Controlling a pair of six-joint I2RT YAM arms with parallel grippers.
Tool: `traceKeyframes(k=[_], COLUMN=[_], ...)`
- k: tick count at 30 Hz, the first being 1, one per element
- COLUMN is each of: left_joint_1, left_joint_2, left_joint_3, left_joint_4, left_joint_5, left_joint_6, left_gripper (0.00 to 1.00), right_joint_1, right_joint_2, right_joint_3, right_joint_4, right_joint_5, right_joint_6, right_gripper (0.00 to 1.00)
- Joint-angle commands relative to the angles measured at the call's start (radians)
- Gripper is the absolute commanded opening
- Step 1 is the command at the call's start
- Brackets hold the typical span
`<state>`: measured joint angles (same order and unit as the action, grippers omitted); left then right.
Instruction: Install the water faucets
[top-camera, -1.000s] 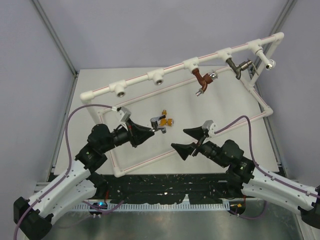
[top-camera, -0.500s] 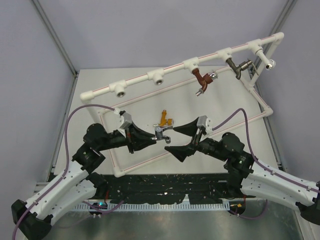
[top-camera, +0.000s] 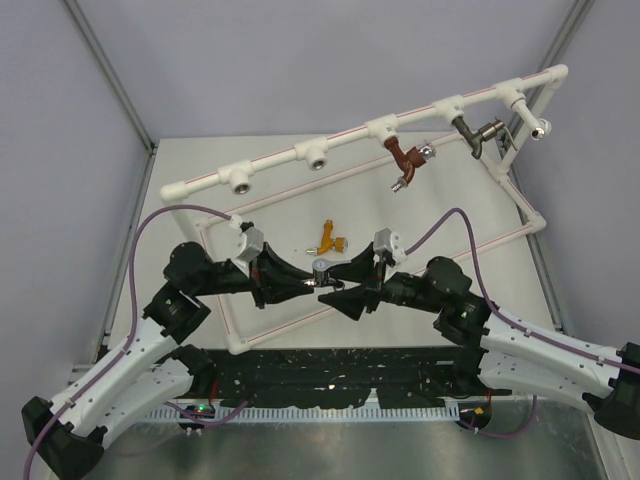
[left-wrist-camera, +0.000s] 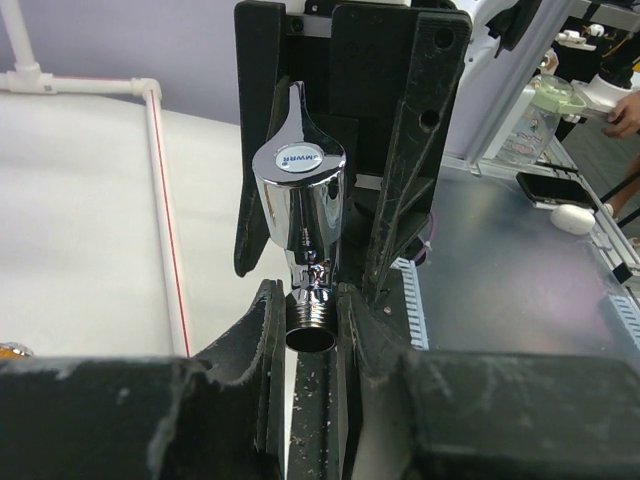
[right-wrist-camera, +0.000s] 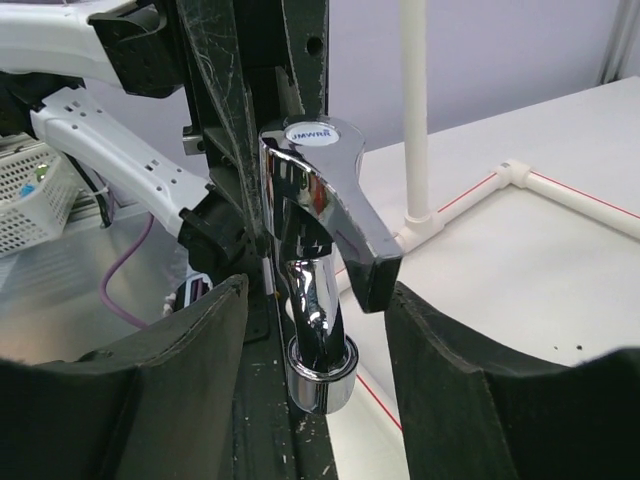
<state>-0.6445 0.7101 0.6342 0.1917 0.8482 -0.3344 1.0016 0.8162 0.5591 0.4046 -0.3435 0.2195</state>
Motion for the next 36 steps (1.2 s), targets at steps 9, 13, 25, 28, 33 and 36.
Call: traceKeyframes(k=[9, 13, 25, 28, 33, 36], left_joint_1=[0.0, -0.007, -0.021, -0.026, -0.03, -0.03], left_joint_2=[-0.001, 0.003, 0.02, 0.028, 0.04, 0.032], left_joint_3=[0.074, 0.082, 0.116, 0.121, 0.145, 0.153], left_joint_4=[0.022, 0.018, -0.044, -0.055, -0.13, -0.176], left_joint_5=[0.077, 0.091, 0.112, 0.114, 0.109, 0.075], left_joint_6=[0.037, 0.04, 0.084, 0.092, 0.136, 0.17], left_gripper=[0.0, 0.0, 0.0, 0.0, 0.0, 0.0], right_joint_1=[0.003, 0.002, 0.003, 0.003, 0.002, 0.005], right_joint_2=[0.003, 0.014, 0.041, 0.052, 0.057, 0.057], right_joint_3=[0.074, 0.082, 0.105, 0.116, 0.13, 0.137], right_joint_4=[0.056, 0.056, 0.045, 0.037, 0.019, -0.007], right_joint_5=[-0.051, -0.066, -0.117, -0.132, -0.135, -0.132], right_joint_6=[0.014, 0.012, 0.009, 0.009, -0.006, -0.023], right_gripper=[0.51, 0.47, 0.39, 0.36, 0.31, 0.17])
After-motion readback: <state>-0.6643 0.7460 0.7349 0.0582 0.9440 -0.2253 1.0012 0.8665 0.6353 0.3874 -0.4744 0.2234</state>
